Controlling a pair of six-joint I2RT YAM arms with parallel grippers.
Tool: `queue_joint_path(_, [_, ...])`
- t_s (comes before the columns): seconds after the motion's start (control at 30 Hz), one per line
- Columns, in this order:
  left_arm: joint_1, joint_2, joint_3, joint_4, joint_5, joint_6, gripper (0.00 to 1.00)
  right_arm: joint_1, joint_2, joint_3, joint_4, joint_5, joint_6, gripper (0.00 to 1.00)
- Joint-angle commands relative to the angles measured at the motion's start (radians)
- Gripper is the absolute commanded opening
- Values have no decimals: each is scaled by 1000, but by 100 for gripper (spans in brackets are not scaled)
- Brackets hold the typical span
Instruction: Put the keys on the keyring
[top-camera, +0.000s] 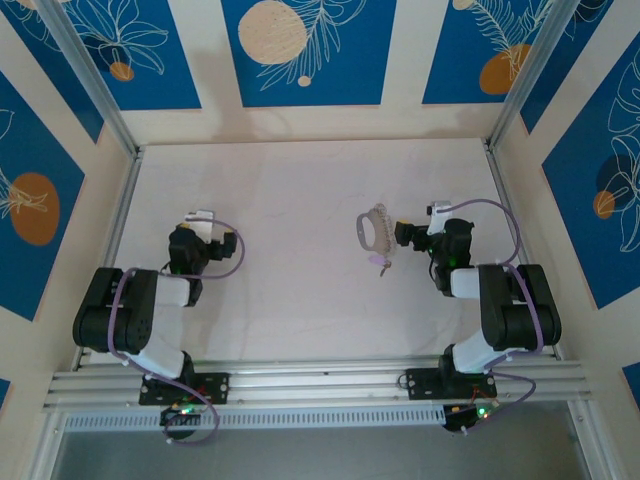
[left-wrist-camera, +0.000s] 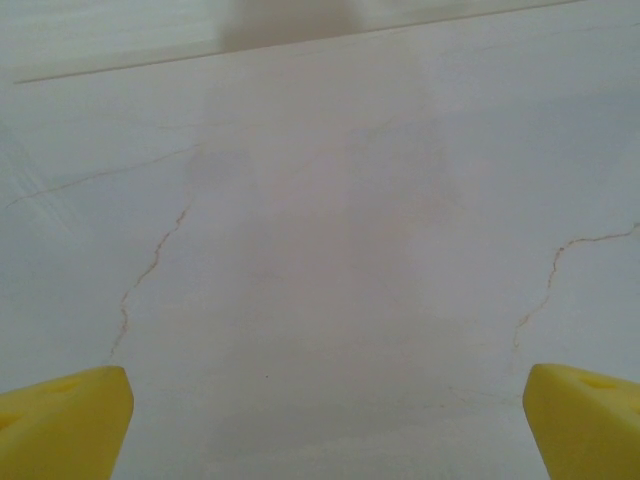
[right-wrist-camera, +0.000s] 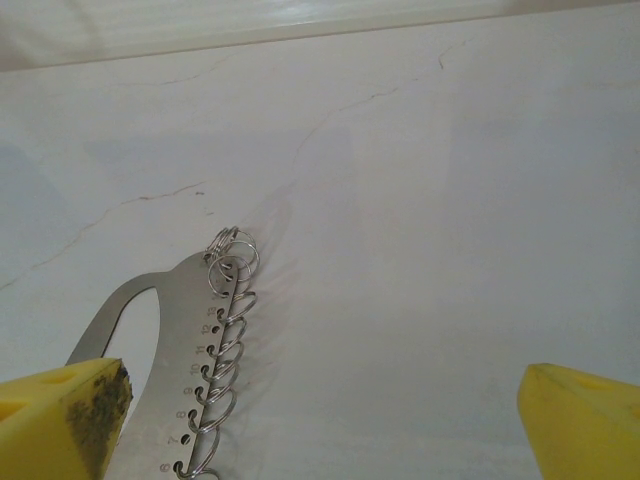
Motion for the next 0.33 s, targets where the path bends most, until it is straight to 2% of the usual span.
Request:
queue_joint_path(0.0, [10, 7, 15, -7, 27, -10, 100, 2, -1, 1, 6, 5, -17, 99])
queue_joint_path(0.3, [10, 7, 16, -9, 26, -11, 100, 1, -1, 1, 4, 1, -15, 99])
